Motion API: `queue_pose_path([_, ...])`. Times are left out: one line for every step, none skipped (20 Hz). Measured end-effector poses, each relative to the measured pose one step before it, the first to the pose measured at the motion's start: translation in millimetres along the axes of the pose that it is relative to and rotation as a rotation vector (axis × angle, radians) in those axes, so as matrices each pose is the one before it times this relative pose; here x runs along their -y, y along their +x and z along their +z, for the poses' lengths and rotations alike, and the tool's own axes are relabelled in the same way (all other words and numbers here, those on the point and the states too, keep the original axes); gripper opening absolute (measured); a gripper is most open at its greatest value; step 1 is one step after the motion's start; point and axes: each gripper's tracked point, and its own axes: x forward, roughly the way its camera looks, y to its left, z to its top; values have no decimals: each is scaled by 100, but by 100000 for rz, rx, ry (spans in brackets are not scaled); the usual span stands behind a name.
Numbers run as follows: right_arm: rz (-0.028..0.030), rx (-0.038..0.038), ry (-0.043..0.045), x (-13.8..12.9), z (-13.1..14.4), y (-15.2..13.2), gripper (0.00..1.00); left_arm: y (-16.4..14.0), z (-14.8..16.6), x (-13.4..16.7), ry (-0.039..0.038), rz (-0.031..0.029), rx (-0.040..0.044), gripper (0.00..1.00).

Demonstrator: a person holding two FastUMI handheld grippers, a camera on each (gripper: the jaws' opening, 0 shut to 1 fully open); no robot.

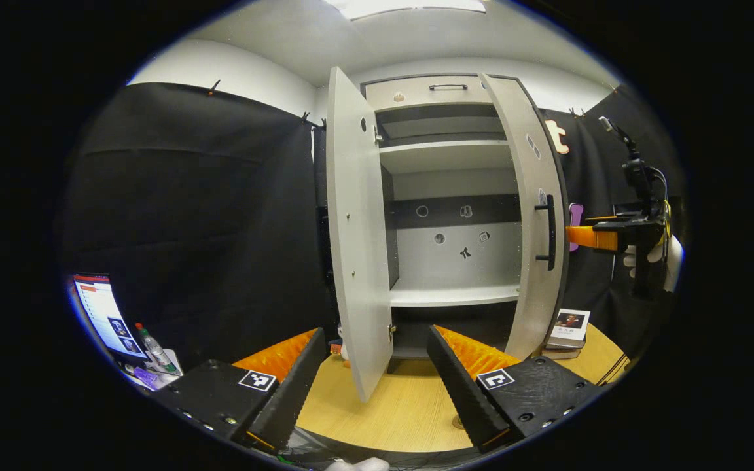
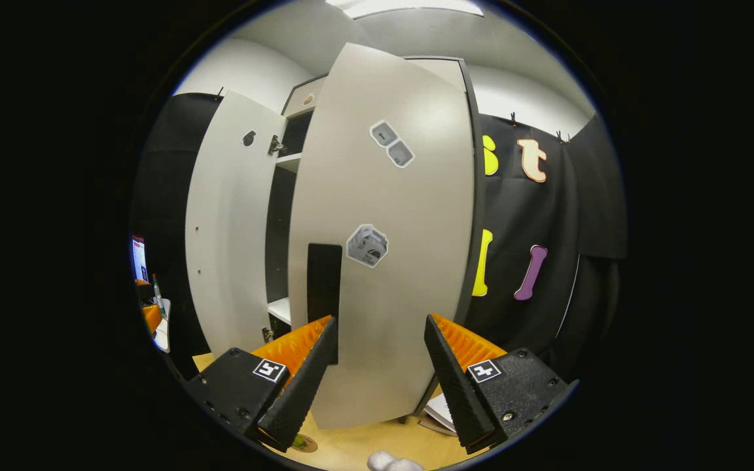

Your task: Grasp the bottle in the cabinet with the left hand and place it on the coaster, then close the right door with the right hand and the left door with the left hand.

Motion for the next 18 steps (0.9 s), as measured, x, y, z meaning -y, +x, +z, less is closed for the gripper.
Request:
queue_pose_path([910, -443, -460, -177, -256, -630, 83, 118, 141, 21, -77, -331, 251, 96])
queue_pose_path([733, -460, -305, -186, -91, -335, 83, 162, -18, -51, 17, -132, 44, 95])
queue_pose_path([215, -263, -142, -137, -162, -58, 83, 255, 51, -185, 133, -36, -112, 96])
queue_pose_path([-206, -223, 245, -21, -163, -315, 83, 329, 11, -181, 176, -113, -390, 96])
queue_pose_path([31, -190, 534, -83, -264, -423, 83, 255, 182, -363, 17, -149, 51, 96])
queue_pose_path([118, -604, 654, -118, -363, -523, 83, 428, 303, -271, -95, -622, 253, 95])
queue_pose_path([-52, -660, 823, -94, -493, -632, 83, 497, 207, -387, 161, -453, 448, 96])
queue_pose_path([-296, -636, 824, -17, -428, -654, 83, 516, 382, -546, 619, -76, 468, 95])
queue_pose_path([-754, -822, 841, 76, -579, -641, 83, 574, 364, -945, 1057, 390, 662, 96])
queue_pose_path([-745, -783, 1094, 43, -458, -655, 83, 564, 438, -1029, 1055, 648, 559, 96])
queue_pose_path([-480, -759, 1438, -40, -548, -596, 83, 604, 480, -1148, 1092, 799, 790, 96])
queue_pose_path([-454, -1094, 1437, -54, -542, -543, 83, 704, 697, -1183, 1170, 611, 1219, 96])
queue_pose_path([-79, -1362, 1109, -144, -648, -475, 83, 770, 541, -1231, 1154, 685, 754, 96])
queue_pose_path([-430, -1260, 1042, -81, -550, -625, 83, 782, 561, -1277, 1139, 915, 1111, 96])
queue_pose_path([-852, -583, 1048, 51, -521, -655, 83, 1026, 237, -1173, 1045, 781, 738, 96])
queue_pose_path([-1001, -263, 963, -21, -318, -669, 83, 1151, 189, -1225, 341, 787, 217, 96])
queue_pose_path([-921, -271, 679, -17, -374, -730, 83, 1218, 146, -1068, -530, 484, 101, 96])
queue_pose_path([-1167, -188, 534, 6, -293, -708, 83, 1182, 102, -875, -1055, -55, 169, 95])
